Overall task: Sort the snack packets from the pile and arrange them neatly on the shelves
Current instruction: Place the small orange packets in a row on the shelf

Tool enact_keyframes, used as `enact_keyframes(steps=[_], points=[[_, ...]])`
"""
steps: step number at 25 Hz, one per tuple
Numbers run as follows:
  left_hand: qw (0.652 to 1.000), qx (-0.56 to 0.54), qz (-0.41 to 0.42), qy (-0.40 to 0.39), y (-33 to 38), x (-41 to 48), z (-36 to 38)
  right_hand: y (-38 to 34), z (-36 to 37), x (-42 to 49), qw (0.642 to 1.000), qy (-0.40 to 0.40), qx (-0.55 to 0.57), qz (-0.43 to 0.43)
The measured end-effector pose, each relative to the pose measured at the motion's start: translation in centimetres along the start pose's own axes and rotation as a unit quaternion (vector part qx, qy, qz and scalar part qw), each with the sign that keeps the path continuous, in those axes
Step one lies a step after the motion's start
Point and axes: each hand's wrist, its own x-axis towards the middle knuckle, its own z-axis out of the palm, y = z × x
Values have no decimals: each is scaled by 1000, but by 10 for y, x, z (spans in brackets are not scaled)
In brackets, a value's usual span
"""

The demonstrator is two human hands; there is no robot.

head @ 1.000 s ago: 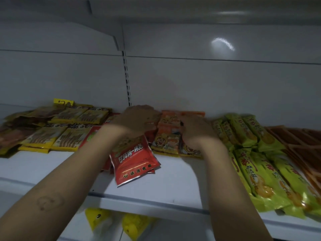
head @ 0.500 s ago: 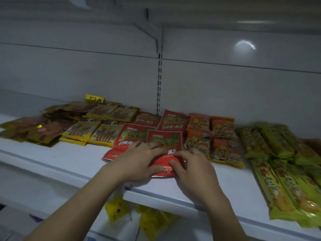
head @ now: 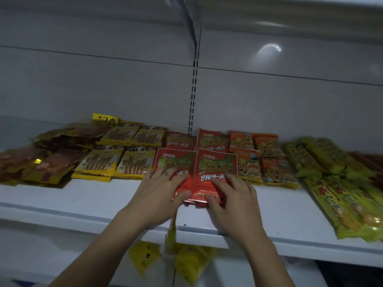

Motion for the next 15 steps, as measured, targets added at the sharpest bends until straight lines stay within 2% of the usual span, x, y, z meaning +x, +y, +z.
enact_keyframes(steps=[5, 9, 15], points=[[999, -19, 40, 20, -4, 10, 7, -8, 3, 5, 999, 14, 22, 34], [999, -25, 34, 22, -9, 5, 6, -10, -5, 8, 1000, 7, -16, 15], [999, 21, -19, 44, -14, -19, -24, -34, -26, 27, 997, -18, -8, -78]])
